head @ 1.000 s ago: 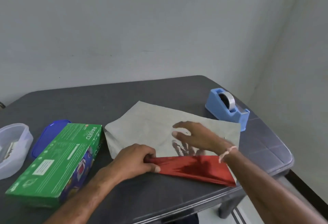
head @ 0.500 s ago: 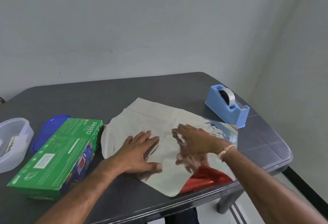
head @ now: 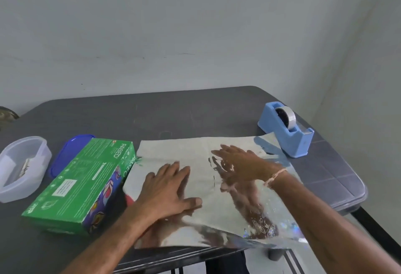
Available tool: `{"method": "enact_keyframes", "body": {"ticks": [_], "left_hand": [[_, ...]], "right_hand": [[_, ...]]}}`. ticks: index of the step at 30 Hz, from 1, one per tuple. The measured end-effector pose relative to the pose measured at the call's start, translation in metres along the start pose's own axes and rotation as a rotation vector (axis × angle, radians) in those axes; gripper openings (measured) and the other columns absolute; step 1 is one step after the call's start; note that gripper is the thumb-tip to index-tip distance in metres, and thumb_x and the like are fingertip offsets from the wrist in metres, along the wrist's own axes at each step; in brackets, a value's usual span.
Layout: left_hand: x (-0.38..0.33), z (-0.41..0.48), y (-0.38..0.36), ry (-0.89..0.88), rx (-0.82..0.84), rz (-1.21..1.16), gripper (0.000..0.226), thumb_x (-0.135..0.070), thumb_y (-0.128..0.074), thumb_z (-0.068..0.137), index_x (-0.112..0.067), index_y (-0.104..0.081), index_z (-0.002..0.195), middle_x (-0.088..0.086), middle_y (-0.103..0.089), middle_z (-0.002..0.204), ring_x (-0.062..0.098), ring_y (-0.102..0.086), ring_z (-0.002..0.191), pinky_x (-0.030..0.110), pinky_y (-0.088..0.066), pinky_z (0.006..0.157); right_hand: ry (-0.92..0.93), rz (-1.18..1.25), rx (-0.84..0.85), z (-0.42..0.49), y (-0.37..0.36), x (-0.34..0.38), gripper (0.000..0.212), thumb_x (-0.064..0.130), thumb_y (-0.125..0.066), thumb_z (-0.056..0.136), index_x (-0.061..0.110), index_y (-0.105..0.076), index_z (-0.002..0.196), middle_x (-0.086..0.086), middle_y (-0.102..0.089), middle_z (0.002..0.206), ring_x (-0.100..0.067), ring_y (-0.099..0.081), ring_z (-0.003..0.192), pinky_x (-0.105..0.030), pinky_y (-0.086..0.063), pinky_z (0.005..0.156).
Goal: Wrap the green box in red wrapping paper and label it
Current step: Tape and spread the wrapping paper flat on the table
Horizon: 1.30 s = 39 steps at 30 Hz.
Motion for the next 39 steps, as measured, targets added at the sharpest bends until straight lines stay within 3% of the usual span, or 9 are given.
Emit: {"method": "enact_keyframes", "body": {"ticks": [2, 4, 8, 17, 22, 25, 29, 34, 39], "left_hand": [[-0.001, -0.008, -0.002, 0.048, -0.057, -0.01, 0.122, -0.102, -0.027, 0.06, -0.035, -0.014, 0.161, -0.002, -0.012, 0.17, 0.024, -0.016, 0.154, 0.052, -0.027, 0.119], [0.002, -0.009, -0.004, 0.069, -0.053, -0.056, 0.131, -0.104, -0.017, 0.05, -0.037, -0.008, 0.162, -0.002, 0.001, 0.172, 0.024, -0.003, 0.158, 0.056, -0.017, 0.123], [0.013, -0.008, -0.011, 0.129, -0.009, -0.104, 0.119, -0.101, -0.03, 0.066, -0.04, 0.004, 0.162, -0.005, 0.017, 0.171, 0.024, 0.013, 0.158, 0.063, -0.001, 0.124], [0.011, -0.017, -0.011, 0.164, -0.088, -0.206, 0.116, -0.097, -0.04, 0.072, -0.037, -0.001, 0.163, -0.001, 0.014, 0.172, 0.025, 0.013, 0.158, 0.062, -0.001, 0.124], [0.029, -0.039, 0.026, 0.166, -0.527, -0.132, 0.093, -0.081, -0.051, 0.085, -0.031, -0.027, 0.16, 0.004, -0.013, 0.171, 0.026, -0.012, 0.157, 0.051, -0.02, 0.125], [0.075, -0.06, 0.048, 0.378, -0.693, -0.085, 0.085, -0.075, -0.058, 0.085, -0.027, -0.041, 0.152, 0.008, -0.03, 0.165, 0.032, -0.027, 0.152, 0.056, -0.03, 0.117], [0.132, -0.09, 0.051, 0.716, -0.432, -0.147, 0.097, -0.083, -0.051, 0.082, -0.02, -0.031, 0.153, 0.012, -0.04, 0.155, 0.036, -0.041, 0.141, 0.054, -0.04, 0.106], [0.164, -0.112, 0.041, 0.727, -0.293, -0.367, 0.095, -0.104, -0.047, 0.055, -0.029, -0.059, 0.112, -0.007, -0.07, 0.108, 0.02, -0.067, 0.098, 0.037, -0.054, 0.085], [0.169, -0.111, 0.045, 0.729, -0.275, -0.428, 0.102, -0.097, -0.061, 0.054, -0.021, -0.047, 0.12, -0.008, -0.061, 0.117, 0.023, -0.063, 0.11, 0.037, -0.05, 0.083]], "right_hand": [[0.002, -0.009, -0.021, 0.001, 0.001, 0.007, 0.101, 0.06, -0.07, 0.087, 0.034, -0.01, 0.164, 0.0, 0.0, 0.173, -0.027, -0.003, 0.159, -0.062, -0.011, 0.125], [0.027, -0.025, -0.01, 0.003, -0.002, 0.015, 0.097, 0.059, -0.07, 0.088, 0.034, -0.013, 0.163, 0.0, -0.002, 0.173, -0.028, -0.006, 0.159, -0.06, -0.014, 0.125], [0.058, -0.03, -0.032, 0.006, 0.002, 0.021, 0.095, 0.056, -0.071, 0.088, 0.036, -0.016, 0.162, 0.001, -0.001, 0.173, -0.027, -0.004, 0.159, -0.062, -0.012, 0.125], [0.046, 0.03, -0.135, -0.003, -0.014, 0.024, 0.085, 0.062, -0.066, 0.089, 0.037, -0.025, 0.16, 0.001, -0.012, 0.172, -0.025, -0.018, 0.157, -0.057, -0.026, 0.122], [0.134, 0.352, -0.384, -0.002, -0.004, 0.068, 0.071, 0.051, -0.071, 0.089, 0.024, -0.047, 0.151, -0.002, -0.046, 0.156, -0.023, -0.049, 0.138, -0.036, -0.044, 0.112], [0.152, 0.645, -0.393, 0.01, -0.005, 0.113, 0.056, 0.047, -0.074, 0.09, 0.023, -0.06, 0.139, 0.006, -0.06, 0.137, -0.014, -0.065, 0.115, -0.033, -0.053, 0.101], [0.221, 0.792, -0.249, 0.032, -0.019, 0.171, 0.054, 0.048, -0.076, 0.088, 0.023, -0.065, 0.135, 0.006, -0.065, 0.133, -0.01, -0.066, 0.113, -0.033, -0.052, 0.105], [0.235, 0.524, -0.23, 0.038, -0.028, 0.205, 0.064, 0.067, -0.071, 0.082, 0.035, -0.062, 0.136, 0.011, -0.066, 0.135, -0.013, -0.062, 0.122, -0.035, -0.048, 0.106], [0.286, 0.588, -0.207, 0.033, -0.034, 0.21, 0.065, 0.079, -0.059, 0.077, 0.037, -0.065, 0.125, 0.015, -0.071, 0.123, -0.009, -0.065, 0.114, -0.04, -0.051, 0.102]]}}
Point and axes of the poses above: each hand's wrist, its own z-axis towards the middle knuckle, its own y-axis out of the back of the hand, x = y × z, the point moved 2 cm from there along z, towards the middle knuckle
